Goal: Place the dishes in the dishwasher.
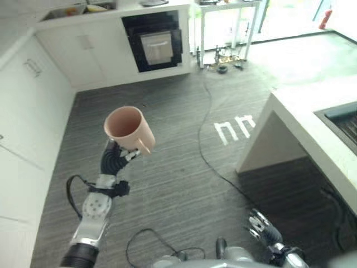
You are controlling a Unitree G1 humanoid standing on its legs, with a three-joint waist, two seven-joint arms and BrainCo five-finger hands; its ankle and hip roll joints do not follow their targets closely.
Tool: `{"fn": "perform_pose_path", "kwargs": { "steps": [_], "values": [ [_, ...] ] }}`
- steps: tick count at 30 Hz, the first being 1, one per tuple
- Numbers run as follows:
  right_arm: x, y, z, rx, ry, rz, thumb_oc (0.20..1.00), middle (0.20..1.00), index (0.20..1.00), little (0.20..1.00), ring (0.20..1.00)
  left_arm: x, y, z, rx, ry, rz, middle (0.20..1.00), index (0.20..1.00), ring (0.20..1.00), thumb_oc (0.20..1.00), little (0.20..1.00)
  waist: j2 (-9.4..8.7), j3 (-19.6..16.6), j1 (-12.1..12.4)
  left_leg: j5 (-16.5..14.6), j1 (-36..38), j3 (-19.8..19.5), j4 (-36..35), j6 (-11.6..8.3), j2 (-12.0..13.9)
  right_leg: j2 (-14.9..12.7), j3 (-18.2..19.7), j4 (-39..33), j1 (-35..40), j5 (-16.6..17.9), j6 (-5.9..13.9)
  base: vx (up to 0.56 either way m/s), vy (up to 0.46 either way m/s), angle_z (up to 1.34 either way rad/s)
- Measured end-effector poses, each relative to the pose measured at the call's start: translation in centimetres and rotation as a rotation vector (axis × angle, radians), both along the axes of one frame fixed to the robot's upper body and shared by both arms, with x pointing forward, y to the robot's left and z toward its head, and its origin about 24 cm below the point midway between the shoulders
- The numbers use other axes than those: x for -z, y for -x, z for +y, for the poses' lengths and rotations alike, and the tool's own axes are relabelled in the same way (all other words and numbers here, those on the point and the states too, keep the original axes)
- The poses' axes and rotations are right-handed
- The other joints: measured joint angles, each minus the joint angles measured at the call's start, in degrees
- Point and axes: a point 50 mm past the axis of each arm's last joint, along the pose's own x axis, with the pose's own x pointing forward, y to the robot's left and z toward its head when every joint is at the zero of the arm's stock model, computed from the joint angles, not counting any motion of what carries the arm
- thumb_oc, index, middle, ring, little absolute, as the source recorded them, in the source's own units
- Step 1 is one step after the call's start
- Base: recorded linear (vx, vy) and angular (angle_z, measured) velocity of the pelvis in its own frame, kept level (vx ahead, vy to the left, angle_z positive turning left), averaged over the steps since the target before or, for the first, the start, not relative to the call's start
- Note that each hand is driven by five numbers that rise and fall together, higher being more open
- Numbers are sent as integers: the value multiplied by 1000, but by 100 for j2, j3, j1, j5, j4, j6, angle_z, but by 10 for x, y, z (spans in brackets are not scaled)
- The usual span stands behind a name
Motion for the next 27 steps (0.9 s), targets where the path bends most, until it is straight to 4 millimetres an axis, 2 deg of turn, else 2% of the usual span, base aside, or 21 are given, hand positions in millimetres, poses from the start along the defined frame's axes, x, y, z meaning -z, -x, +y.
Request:
{"fn": "perform_pose_path", "kwargs": {
  "steps": [2, 3, 7, 9, 10, 11, 14, 18, 22, 27],
  "values": [
    [-5, -6, 5, -26, -14, -24, 1000, 1000, 1000, 1000, 1000, -4, 4, -7, 29, 17, -10, 200, 200, 200, 200, 200, -59, -13, 2, 67, -15, 480, 18, -99, 130, 137, -176, -410, 268, 123, -147, 32, -361, 55],
    [-5, -7, 6, -31, -12, -24, 1000, 1000, 1000, 1000, 1000, -4, 5, -7, 34, 18, -9, 200, 200, 200, 200, 200, -53, -13, 6, 119, -16, 491, 29, -178, 174, 178, -233, -470, 330, 125, -152, 5, -276, 40],
    [-3, -5, 3, -13, 6, 4, 1000, 1000, 1000, 1000, 1000, -4, 5, -9, 64, 11, 1, 200, 200, 200, 200, 200, -19, -2, 14, 174, -41, 513, 220, -256, 232, 265, -331, -484, 463, 40, -253, -21, -100, 15],
    [-3, -3, -3, 6, 27, 16, 1000, 1000, 1000, 1000, 1000, -5, 1, -13, 108, 3, 0, 200, 200, 200, 200, 200, -11, 9, -55, 292, -245, 698, 407, -416, 205, 224, -527, -473, 481, -26, -265, -52, -19, 35],
    [-2, -1, -4, 10, 31, 23, 1000, 1000, 1000, 1000, 1000, -6, 0, -14, 118, 0, -3, 200, 200, 200, 200, 200, -15, 12, -62, 327, -285, 771, 436, -417, 192, 204, -594, -472, 483, -33, -275, -34, 25, 60],
    [0, 7, -10, 18, 49, 45, 1000, 1000, 1000, 1000, 1000, -8, -4, -17, 141, -6, -13, 200, 200, 200, 200, 200, -18, 25, -107, 420, -327, 1016, 469, -376, 171, 158, -709, -460, 491, -40, -315, -12, 92, 44],
    [3, 13, -20, 42, 82, 66, 1000, 1000, 1000, 1000, 1000, -10, -5, -17, 160, -20, -16, 200, 200, 200, 200, 200, 84, 78, -171, 412, -197, 1185, 150, -331, 215, 176, -774, -376, 472, -120, -377, 10, 160, 20],
    [4, 21, -30, 89, 95, 74, 1000, 1000, 1000, 1000, 1000, -21, -16, -21, 185, -30, -50, 200, 200, 200, 200, 200, 314, 121, -350, 392, -97, 1455, -226, -287, 260, 167, -915, -373, 437, -70, -274, 17, 153, 20],
    [8, 32, -27, 88, 91, 105, 1000, 1000, 1000, 1000, 1000, -17, -19, -24, 185, -28, -11, 200, 200, 200, 200, 200, 240, 154, -328, 332, -115, 1474, -234, -194, 90, -14, -927, -381, 439, -33, -93, 16, 133, 3],
    [13, 39, -19, 79, 80, 126, 1000, 1000, 1000, 1000, 1000, -9, -16, -19, 137, -21, 53, 200, 200, 200, 200, 200, 145, 135, -275, 308, -120, 1427, -235, -162, -70, -192, -1107, -479, 560, 23, -37, -9, 63, 18]
  ]
}}
